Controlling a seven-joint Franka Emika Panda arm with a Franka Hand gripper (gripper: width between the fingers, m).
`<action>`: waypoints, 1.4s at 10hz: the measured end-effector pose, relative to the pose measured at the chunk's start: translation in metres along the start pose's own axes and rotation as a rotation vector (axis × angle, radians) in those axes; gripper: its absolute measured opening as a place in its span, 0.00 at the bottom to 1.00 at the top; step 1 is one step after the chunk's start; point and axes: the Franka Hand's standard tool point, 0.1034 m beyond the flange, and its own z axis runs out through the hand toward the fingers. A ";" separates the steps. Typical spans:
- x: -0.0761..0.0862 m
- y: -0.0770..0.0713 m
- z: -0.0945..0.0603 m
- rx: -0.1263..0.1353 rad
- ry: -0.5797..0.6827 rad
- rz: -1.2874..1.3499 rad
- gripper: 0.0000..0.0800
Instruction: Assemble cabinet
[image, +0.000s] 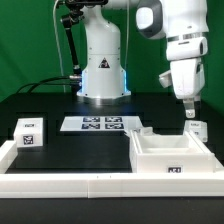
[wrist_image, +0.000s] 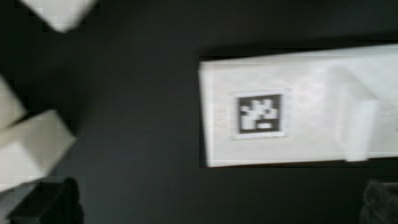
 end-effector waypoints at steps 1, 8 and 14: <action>0.001 -0.006 0.006 0.007 0.005 -0.004 1.00; -0.008 -0.024 0.032 0.040 0.011 0.006 1.00; -0.013 -0.030 0.039 0.058 0.002 0.008 0.67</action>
Offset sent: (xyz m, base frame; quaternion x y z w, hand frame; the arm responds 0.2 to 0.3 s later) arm -0.0131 0.0027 -0.0155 0.0026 0.0158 0.0137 0.9998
